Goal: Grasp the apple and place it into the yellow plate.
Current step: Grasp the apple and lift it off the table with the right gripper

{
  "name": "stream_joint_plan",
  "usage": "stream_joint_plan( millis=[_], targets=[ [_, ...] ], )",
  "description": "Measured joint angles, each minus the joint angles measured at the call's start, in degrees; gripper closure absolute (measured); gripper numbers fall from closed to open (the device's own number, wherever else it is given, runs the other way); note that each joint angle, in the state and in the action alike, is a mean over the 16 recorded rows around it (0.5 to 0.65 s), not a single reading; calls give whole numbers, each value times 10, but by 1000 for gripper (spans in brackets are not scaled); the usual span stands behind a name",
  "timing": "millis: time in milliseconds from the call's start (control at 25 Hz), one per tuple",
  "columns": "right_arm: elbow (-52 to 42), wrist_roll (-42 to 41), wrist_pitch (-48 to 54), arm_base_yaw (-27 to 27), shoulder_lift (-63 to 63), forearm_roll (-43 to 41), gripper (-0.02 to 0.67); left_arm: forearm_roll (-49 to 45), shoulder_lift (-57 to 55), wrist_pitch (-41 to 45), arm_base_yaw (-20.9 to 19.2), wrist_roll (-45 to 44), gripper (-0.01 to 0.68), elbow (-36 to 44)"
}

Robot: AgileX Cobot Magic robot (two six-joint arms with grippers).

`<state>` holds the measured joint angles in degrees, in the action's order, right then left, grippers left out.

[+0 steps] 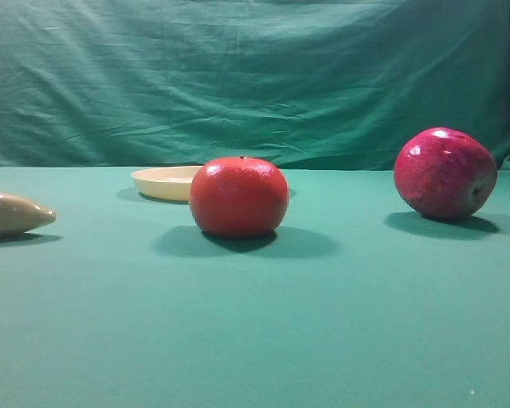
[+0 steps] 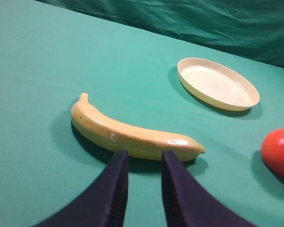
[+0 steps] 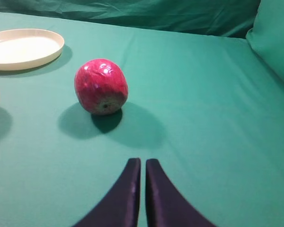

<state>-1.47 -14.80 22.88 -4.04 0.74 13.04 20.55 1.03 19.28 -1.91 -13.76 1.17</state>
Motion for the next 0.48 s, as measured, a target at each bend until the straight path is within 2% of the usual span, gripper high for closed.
stream_joint_plan(
  millis=[480],
  targets=[
    [0,0,0,0,0,0,649,0,0,0,0,0,516,0]
  ],
)
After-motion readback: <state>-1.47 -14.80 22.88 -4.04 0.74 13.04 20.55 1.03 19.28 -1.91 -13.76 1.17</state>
